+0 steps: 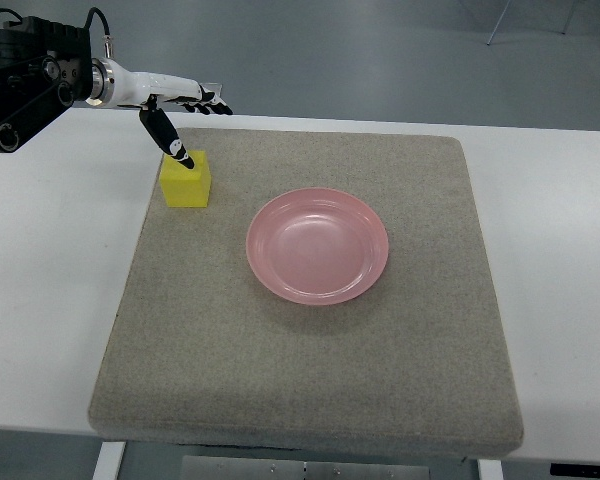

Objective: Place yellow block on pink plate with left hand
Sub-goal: 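Close the left hand fingers around the yellow cube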

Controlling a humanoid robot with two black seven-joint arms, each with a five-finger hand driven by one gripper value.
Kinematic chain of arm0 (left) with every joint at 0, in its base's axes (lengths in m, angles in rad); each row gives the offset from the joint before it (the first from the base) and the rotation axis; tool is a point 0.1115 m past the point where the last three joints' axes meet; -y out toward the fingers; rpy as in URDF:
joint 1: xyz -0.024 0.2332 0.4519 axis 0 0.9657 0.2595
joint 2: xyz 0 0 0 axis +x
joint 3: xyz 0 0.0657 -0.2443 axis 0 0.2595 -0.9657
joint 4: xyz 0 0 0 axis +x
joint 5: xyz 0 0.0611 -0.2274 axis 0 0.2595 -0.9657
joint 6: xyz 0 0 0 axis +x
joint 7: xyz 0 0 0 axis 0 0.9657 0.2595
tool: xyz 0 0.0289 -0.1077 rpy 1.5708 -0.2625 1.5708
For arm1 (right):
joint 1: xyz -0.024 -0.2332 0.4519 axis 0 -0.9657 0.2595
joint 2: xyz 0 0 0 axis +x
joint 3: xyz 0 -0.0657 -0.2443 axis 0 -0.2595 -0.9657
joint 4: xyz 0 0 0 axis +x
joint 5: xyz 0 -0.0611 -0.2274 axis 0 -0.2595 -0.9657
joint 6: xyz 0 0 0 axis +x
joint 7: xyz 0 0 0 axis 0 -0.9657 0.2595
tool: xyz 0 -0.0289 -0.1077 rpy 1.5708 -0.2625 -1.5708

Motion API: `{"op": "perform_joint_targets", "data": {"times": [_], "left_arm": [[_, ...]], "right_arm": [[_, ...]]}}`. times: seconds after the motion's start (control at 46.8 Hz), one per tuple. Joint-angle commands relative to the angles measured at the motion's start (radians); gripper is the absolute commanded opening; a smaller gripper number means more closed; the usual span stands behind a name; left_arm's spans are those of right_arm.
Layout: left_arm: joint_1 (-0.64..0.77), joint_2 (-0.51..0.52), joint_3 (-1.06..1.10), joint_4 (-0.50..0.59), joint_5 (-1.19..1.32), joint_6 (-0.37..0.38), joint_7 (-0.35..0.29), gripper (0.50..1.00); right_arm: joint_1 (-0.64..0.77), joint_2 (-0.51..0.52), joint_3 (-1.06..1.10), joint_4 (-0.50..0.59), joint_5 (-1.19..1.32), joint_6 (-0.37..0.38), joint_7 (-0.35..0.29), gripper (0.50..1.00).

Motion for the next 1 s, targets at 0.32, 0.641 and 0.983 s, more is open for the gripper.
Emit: {"op": "perform_joint_targets", "data": {"times": [0.32, 0.641, 0.983], "left_arm": [[0.025, 0.006, 0.052, 0.000, 0.059, 0.006, -0.035, 0.956], [0.042, 0.004, 0.050, 0.000, 0.062, 0.006, -0.052, 0.928], [0.045, -0.003, 0.050, 0.000, 0.096, 0.020, -0.052, 0.752]], "right_arm": [[0.000, 0.000, 0.000, -0.001, 0.001, 0.000, 0.000, 0.924], [0.002, 0.000, 0.000, -0.001, -0.001, 0.000, 0.000, 0.924], [0.000, 0.000, 0.000, -0.001, -0.001, 0.000, 0.000, 0.924]]}}
